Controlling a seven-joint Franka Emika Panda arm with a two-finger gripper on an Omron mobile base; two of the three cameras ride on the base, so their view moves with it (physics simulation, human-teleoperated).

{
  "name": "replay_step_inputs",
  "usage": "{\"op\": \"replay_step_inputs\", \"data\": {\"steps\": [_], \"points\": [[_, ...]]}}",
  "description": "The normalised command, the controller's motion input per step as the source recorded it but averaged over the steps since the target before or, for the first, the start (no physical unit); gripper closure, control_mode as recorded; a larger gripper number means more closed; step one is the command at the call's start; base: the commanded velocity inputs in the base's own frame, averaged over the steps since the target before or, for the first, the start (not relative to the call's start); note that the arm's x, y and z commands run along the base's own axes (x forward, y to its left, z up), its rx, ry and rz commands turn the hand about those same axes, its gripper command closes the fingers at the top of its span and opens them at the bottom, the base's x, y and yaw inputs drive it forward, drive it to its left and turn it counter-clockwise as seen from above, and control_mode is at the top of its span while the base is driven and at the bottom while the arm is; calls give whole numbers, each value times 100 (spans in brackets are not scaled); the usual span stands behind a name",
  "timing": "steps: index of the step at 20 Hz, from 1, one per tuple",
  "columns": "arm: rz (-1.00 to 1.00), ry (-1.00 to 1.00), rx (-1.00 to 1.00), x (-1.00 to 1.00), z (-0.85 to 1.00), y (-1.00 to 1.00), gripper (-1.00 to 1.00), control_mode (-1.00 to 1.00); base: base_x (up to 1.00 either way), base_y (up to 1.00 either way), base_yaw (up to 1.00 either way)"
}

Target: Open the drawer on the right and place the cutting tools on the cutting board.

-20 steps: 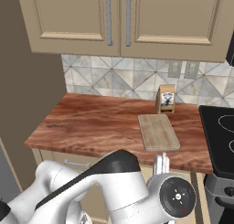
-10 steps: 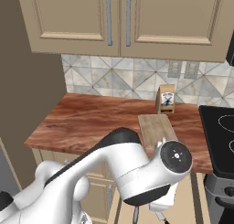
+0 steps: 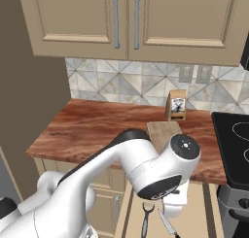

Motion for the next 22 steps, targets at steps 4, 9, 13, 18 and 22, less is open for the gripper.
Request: {"op": "replay_step_inputs", "data": {"steps": [4, 9, 13, 18, 22], "points": [[20, 11, -13, 18, -35, 0, -100, -100, 0, 0, 0], [21, 13, -11, 30, -38, 0, -100, -100, 0, 0, 0], [28, 11, -1, 17, -41, -24, -100, -100, 0, 0, 0], [33, 6, 0, 15, -46, -30, -100, -100, 0, 0, 0], [38, 0, 0, 3, -46, -36, -100, -100, 0, 0, 0]]}}
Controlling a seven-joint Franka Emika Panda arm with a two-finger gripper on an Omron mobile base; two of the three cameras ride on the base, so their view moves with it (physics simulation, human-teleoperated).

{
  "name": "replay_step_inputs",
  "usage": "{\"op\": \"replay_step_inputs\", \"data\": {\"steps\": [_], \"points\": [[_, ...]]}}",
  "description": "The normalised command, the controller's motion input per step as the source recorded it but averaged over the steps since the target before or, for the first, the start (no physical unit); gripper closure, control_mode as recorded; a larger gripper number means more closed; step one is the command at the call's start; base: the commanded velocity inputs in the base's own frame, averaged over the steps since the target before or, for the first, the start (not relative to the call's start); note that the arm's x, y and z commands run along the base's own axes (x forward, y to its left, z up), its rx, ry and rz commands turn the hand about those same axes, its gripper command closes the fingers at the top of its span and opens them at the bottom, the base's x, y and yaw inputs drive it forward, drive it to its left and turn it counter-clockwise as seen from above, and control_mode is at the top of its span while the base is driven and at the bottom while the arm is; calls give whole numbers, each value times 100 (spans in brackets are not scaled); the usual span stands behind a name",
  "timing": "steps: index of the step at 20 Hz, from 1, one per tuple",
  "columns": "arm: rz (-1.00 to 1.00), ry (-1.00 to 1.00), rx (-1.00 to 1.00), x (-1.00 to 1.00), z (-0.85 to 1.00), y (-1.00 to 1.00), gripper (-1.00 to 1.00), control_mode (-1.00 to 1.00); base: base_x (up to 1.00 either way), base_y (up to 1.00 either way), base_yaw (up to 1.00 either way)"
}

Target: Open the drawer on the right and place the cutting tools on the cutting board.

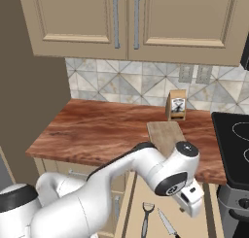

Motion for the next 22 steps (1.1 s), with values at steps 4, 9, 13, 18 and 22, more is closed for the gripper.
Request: {"op": "replay_step_inputs", "data": {"steps": [4, 9, 13, 18, 22], "points": [[42, 0, 0, 0, -51, -43, -100, -100, 0, 0, 0], [42, 7, 0, -3, -49, -12, -100, -100, 0, 0, 0], [46, 6, -2, -23, -45, 0, -100, -100, 0, 0, 0], [29, 5, -6, -31, -24, 32, -100, -100, 0, 0, 0], [4, 0, -1, -3, 0, 9, -100, -100, 0, 0, 0]]}}
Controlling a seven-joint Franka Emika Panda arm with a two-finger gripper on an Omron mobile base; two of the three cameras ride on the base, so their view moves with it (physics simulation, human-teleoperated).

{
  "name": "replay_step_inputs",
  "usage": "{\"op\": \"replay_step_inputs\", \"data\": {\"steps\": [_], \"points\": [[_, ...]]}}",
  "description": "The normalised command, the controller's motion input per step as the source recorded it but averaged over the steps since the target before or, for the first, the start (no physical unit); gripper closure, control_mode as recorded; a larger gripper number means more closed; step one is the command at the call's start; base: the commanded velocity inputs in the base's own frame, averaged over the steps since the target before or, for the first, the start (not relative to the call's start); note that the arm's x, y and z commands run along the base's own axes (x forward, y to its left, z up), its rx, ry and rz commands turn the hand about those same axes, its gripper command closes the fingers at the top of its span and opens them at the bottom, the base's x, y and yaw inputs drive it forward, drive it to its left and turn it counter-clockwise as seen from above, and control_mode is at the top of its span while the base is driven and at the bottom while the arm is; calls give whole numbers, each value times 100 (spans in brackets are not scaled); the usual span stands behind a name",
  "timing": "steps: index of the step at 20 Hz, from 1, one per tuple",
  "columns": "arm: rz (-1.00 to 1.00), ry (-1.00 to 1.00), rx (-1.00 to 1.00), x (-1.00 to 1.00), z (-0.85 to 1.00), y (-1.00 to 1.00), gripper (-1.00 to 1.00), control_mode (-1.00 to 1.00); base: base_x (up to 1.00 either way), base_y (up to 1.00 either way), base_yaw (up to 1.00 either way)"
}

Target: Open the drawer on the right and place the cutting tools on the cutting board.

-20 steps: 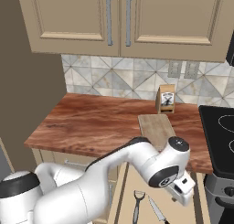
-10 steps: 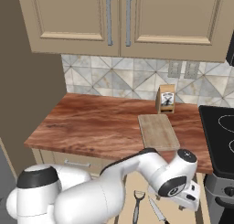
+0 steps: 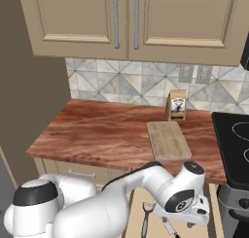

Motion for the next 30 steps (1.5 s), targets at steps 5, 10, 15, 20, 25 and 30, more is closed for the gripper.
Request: {"op": "replay_step_inputs", "data": {"steps": [5, 10, 15, 20, 25, 30], "points": [[0, 1, 0, 0, -6, 5, -100, -100, 0, 0, 0], [0, 0, -2, 0, -21, 19, -100, -100, 0, 0, 0], [0, 0, -1, 5, -21, 12, -100, -100, 0, 0, 0], [0, 1, -6, 10, -27, 10, -100, -100, 0, 0, 0], [0, 3, -2, 16, -17, 0, -100, -100, 0, 0, 0], [3, 1, 0, 16, -21, -3, -100, -100, 0, 0, 0]]}}
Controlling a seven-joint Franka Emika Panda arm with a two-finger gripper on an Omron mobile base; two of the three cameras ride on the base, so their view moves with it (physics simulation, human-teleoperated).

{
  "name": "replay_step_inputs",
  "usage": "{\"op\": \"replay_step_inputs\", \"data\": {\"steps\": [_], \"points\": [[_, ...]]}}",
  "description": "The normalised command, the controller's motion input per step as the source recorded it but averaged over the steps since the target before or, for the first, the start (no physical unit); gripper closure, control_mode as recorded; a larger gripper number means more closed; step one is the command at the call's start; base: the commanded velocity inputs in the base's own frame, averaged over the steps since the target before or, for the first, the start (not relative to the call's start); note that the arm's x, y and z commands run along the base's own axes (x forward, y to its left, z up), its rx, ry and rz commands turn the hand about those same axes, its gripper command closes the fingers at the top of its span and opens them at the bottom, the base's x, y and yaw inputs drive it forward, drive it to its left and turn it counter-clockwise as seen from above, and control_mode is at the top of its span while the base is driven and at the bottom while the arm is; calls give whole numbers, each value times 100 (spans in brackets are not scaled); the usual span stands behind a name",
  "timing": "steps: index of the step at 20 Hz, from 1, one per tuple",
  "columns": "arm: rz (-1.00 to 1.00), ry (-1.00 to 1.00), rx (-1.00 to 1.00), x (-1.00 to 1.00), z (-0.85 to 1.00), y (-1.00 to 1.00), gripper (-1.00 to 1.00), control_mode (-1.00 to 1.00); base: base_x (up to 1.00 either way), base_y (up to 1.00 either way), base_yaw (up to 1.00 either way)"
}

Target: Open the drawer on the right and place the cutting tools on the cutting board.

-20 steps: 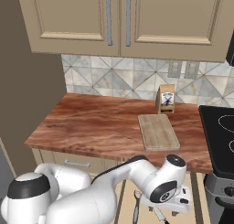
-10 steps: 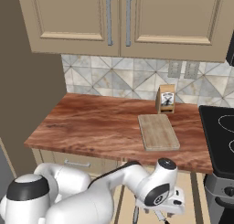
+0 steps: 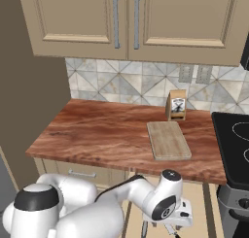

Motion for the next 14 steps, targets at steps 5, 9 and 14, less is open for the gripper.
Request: {"op": "replay_step_inputs", "data": {"steps": [5, 9, 14], "points": [[4, 3, 0, 13, -21, -3, -100, -100, 0, 0, 0], [5, 0, 0, 6, -30, -25, -100, -100, 0, 0, 0], [4, 0, 0, 2, -34, -29, -100, -100, 0, 0, 0]]}}
